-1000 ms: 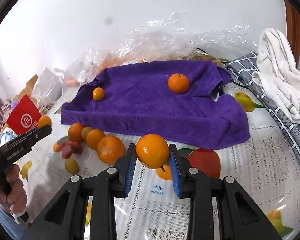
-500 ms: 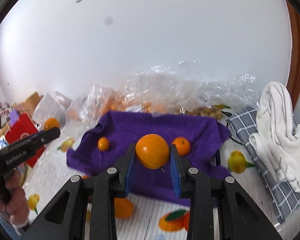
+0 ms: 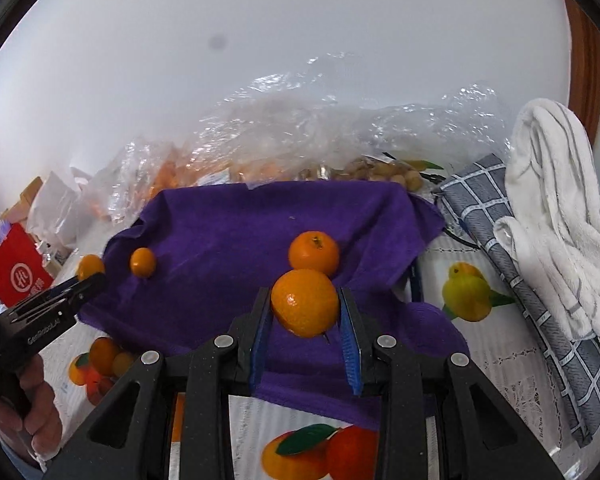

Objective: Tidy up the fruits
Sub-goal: 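Lower both oranges onto the purple towel and open both tools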

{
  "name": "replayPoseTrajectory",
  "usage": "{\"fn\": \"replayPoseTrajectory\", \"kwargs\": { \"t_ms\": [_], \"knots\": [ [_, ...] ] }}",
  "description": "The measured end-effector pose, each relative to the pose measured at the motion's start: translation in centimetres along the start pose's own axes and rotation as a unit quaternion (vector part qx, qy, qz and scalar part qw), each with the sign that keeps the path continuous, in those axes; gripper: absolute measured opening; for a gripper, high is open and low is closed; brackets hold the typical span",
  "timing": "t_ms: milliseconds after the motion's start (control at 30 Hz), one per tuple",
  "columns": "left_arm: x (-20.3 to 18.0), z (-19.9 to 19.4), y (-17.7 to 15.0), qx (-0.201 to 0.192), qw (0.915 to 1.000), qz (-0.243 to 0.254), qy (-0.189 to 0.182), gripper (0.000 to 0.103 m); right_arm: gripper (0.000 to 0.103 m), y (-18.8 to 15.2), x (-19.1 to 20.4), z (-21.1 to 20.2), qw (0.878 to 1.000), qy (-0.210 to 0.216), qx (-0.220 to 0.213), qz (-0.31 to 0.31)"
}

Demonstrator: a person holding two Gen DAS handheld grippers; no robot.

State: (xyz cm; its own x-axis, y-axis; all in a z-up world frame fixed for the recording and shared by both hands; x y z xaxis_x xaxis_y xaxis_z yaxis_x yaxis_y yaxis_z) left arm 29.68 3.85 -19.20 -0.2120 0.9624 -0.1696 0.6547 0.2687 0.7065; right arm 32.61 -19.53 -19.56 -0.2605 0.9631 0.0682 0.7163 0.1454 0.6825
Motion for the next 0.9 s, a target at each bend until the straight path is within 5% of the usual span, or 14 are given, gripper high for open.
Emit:
{"fn": "replayPoseTrajectory", "kwargs": {
  "t_ms": [500,900],
  "knots": [
    [-0.9,1.3,-1.0,0.025,0.9992,0.028,0.013,0.032,0.032,-2.0,1.4,3.9,0.998,-0.001,0.054,-0.022],
    [-0.9,1.3,-1.0,0.031,0.9992,0.023,-0.007,0.032,0.033,-2.2,1.5,4.1,0.998,-0.009,0.051,-0.022]
  ]
}}
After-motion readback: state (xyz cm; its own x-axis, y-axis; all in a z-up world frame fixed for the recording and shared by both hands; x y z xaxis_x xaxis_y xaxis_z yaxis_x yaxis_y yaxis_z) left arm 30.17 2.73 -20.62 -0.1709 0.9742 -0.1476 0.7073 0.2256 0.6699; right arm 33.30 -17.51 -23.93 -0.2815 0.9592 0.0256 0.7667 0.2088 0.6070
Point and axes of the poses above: each gripper's, at about its wrist camera, not at the fingertips, and z roughly the way its jaws point, x to its left, y to its top, the point moved 5 cm from there along z, roughly the way its jaws point, and after that the axes turned 8 degrees about -z, right-handed, at the moved point
